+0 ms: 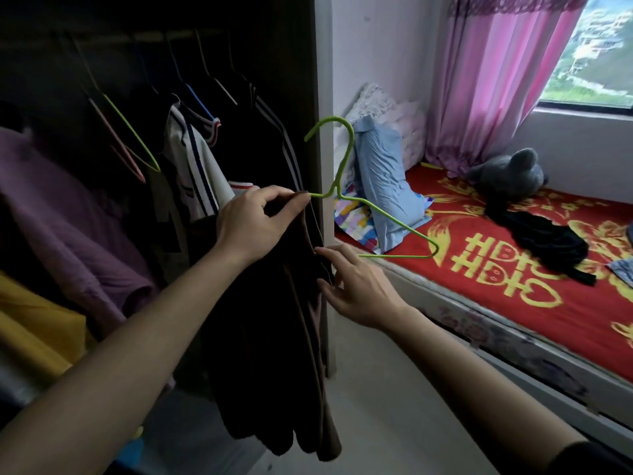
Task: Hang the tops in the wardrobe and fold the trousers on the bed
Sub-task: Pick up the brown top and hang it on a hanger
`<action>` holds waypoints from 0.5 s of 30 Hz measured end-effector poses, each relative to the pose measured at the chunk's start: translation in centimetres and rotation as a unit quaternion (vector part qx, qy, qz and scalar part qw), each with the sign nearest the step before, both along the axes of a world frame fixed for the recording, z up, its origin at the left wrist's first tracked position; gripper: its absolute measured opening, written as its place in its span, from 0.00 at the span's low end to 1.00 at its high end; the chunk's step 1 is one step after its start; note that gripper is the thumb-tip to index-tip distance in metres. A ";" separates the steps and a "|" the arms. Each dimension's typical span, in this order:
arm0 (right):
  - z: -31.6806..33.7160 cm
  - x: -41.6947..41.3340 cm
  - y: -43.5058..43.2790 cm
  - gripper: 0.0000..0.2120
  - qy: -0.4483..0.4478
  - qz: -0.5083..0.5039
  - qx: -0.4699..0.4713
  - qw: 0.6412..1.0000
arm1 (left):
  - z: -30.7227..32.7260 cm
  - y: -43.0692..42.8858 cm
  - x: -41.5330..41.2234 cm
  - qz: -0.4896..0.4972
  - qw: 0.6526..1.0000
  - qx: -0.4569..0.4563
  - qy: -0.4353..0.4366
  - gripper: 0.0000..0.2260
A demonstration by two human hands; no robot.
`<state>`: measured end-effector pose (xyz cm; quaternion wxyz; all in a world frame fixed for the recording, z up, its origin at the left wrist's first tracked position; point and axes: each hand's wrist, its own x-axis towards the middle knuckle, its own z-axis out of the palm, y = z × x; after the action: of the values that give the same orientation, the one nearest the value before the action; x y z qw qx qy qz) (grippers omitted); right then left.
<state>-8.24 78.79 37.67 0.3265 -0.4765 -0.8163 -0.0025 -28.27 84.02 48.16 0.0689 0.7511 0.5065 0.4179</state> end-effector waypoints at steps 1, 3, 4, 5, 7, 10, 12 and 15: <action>0.0 -0.2 0.2 0.24 -0.010 0.004 -0.002 1.000 | 0.2 -0.1 0.1 0.014 1.000 0.017 0.015 0.21; 0.3 -0.9 0.3 0.23 -0.032 -0.005 0.024 0.999 | 0.5 -0.2 0.2 0.030 0.999 0.037 0.021 0.19; 0.5 -1.3 0.3 0.22 -0.039 -0.015 0.039 0.998 | 0.6 -0.3 0.3 0.032 0.999 0.038 0.021 0.18; 0.7 -1.7 0.3 0.20 -0.039 -0.023 0.049 0.998 | 0.5 -0.5 0.3 0.033 0.998 0.037 0.025 0.16; 0.9 -2.3 -0.2 0.15 -0.030 -0.020 0.077 0.996 | 0.1 -0.7 0.3 0.035 0.998 0.033 0.042 0.14; 0.7 -2.9 -1.2 0.11 -0.036 0.020 0.126 0.991 | -0.6 -0.8 0.0 0.043 0.998 0.013 0.031 0.12; 0.4 -3.4 -1.7 0.10 -0.028 0.054 0.084 0.995 | -0.8 -0.6 -0.3 0.046 0.999 -0.004 0.015 0.11; -0.3 -3.7 -1.6 0.07 -0.006 0.080 -0.113 0.990 | -0.8 0.0 -0.8 0.037 0.999 -0.033 -0.013 0.12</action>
<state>-11.90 77.21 37.35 0.2648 -0.4433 -0.8489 0.1127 -29.10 83.99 47.36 0.0849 0.7233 0.5467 0.4133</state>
